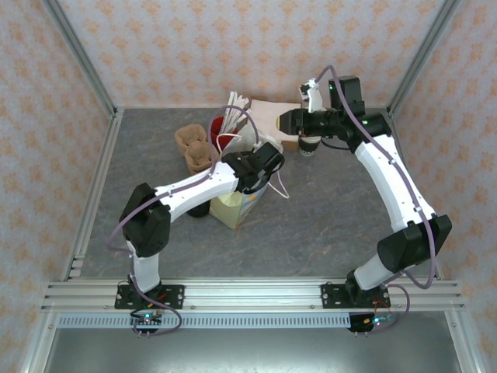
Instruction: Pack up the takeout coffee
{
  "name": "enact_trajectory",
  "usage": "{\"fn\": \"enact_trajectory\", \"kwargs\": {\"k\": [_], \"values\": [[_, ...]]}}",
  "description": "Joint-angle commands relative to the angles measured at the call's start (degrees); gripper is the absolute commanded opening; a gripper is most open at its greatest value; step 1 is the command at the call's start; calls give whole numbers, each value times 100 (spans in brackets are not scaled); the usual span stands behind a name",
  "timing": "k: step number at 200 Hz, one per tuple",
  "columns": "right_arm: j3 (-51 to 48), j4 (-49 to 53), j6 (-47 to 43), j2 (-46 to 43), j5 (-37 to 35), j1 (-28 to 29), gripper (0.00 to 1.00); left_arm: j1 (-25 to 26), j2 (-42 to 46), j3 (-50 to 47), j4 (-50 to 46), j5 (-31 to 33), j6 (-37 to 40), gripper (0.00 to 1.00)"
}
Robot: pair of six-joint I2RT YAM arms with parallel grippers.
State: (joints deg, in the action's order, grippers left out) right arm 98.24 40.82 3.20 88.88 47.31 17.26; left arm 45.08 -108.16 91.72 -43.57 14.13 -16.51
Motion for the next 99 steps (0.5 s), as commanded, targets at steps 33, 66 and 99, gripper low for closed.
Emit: {"fn": "enact_trajectory", "kwargs": {"k": [33,66,99], "values": [[-346,281,228,-428,-752,22,45,-146,-531,892,-1004,-585,-750,59],[-604,440,443,-630,-1074,84,47,-219,-694,1229,-1356,-783,-1067,58],[-864,417,646,-758,-1288,268,49,-236,-846,1559,-1686,-964,-1271,58]]}}
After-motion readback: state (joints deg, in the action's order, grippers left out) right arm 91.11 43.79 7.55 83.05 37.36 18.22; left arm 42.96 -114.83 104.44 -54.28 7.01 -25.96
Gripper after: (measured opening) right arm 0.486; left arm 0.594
